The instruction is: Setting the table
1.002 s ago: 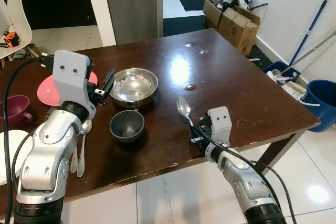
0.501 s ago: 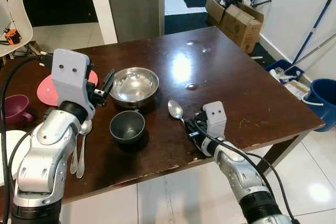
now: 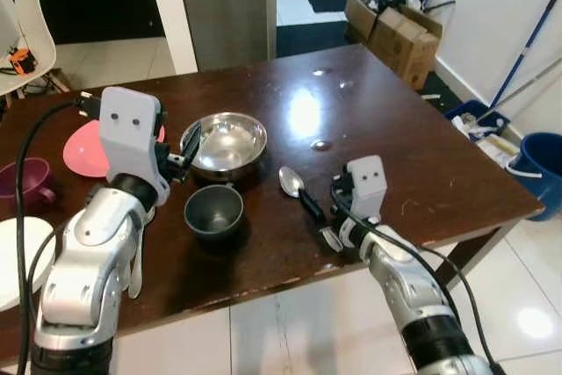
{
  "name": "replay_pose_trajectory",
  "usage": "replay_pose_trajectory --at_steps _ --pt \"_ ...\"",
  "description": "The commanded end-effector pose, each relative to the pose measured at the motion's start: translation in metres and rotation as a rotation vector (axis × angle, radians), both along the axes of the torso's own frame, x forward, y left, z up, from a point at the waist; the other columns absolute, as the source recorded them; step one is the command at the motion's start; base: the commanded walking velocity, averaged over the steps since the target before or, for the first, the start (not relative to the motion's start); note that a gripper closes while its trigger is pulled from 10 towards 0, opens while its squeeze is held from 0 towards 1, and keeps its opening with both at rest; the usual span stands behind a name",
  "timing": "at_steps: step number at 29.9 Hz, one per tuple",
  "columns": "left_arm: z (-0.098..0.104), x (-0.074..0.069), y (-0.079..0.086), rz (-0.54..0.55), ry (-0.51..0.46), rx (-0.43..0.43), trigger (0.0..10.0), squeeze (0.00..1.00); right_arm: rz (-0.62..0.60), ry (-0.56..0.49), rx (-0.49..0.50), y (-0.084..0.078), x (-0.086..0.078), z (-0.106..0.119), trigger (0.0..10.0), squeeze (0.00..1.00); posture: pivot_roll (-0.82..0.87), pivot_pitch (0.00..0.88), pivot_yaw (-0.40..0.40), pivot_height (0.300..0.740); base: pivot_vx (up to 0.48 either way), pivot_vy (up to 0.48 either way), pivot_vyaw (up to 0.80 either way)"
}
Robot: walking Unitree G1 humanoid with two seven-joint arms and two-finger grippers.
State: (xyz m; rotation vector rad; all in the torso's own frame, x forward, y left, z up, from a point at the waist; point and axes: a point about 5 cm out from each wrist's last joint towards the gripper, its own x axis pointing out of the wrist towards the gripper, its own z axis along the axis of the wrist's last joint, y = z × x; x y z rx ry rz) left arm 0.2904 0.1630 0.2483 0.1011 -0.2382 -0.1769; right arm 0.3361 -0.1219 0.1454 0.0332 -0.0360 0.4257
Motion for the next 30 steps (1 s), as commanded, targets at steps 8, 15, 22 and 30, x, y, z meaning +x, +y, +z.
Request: replay_pose_trajectory --at_steps 8,15,22,30 --pt "-0.023 0.005 -0.01 0.012 0.132 -0.066 10.0 0.0 -0.048 -0.09 0.028 0.0 -0.026 0.014 10.0 0.0 0.03 0.024 0.115 0.74 0.0 0.0 0.0" --pt "-0.032 0.011 -0.015 0.015 0.178 -0.084 10.0 0.0 -0.102 -0.126 0.081 0.004 -0.043 0.021 10.0 0.0 -0.03 0.0 0.128 0.74 0.0 0.0 0.0" --pt "-0.042 0.009 -0.015 0.003 0.19 -0.027 10.0 0.0 -0.094 -0.118 0.102 0.011 -0.048 0.021 10.0 0.0 -0.04 0.0 0.125 0.74 0.0 0.0 0.0" --pt "-0.068 0.007 -0.02 0.043 0.245 -0.051 10.0 0.0 -0.143 -0.108 0.111 0.012 -0.044 0.022 10.0 0.0 -0.05 0.0 0.108 0.74 0.0 0.0 0.0"
